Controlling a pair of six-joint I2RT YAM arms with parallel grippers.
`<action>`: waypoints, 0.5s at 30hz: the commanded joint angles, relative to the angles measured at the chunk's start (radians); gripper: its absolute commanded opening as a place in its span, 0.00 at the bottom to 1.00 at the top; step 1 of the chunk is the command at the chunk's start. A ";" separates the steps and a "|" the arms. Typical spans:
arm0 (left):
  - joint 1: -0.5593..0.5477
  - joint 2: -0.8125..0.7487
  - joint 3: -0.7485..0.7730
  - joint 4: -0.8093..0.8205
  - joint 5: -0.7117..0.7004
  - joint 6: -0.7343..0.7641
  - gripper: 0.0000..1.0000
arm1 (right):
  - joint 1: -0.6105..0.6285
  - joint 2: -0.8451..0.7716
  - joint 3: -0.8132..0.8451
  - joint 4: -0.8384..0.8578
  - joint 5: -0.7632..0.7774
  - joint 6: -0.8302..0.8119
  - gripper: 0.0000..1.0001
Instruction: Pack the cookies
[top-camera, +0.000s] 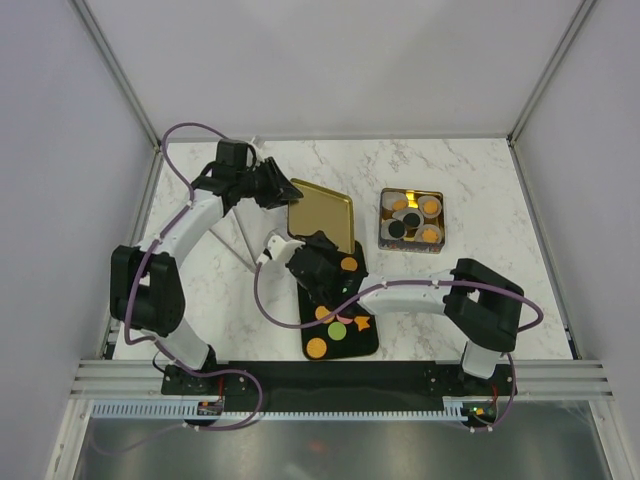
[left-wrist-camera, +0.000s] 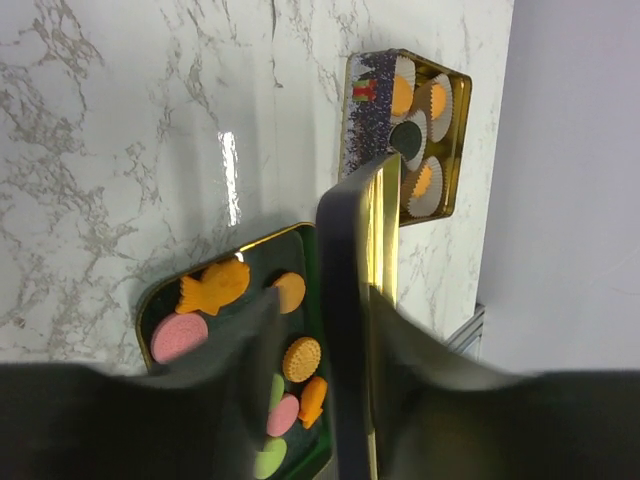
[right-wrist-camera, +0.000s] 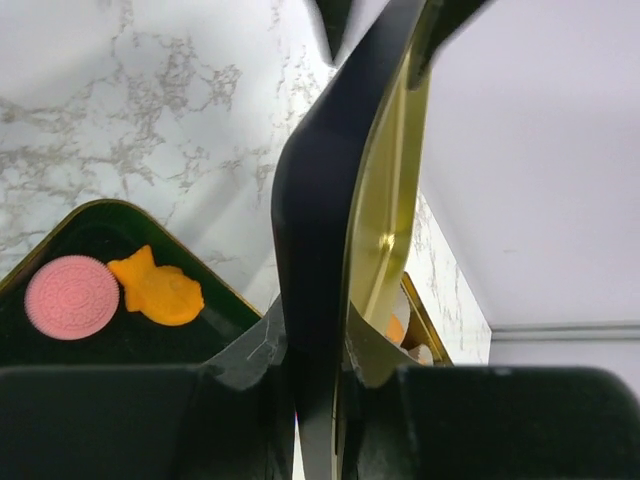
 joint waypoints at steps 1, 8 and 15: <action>-0.001 -0.060 0.031 0.003 0.046 0.055 0.54 | -0.029 -0.040 0.019 0.101 0.108 0.010 0.00; 0.005 -0.080 0.138 0.040 -0.058 0.041 0.84 | -0.048 -0.107 0.064 -0.087 0.077 0.118 0.00; 0.033 -0.129 0.200 0.079 -0.268 0.038 0.86 | -0.196 -0.261 0.157 -0.439 -0.202 0.407 0.00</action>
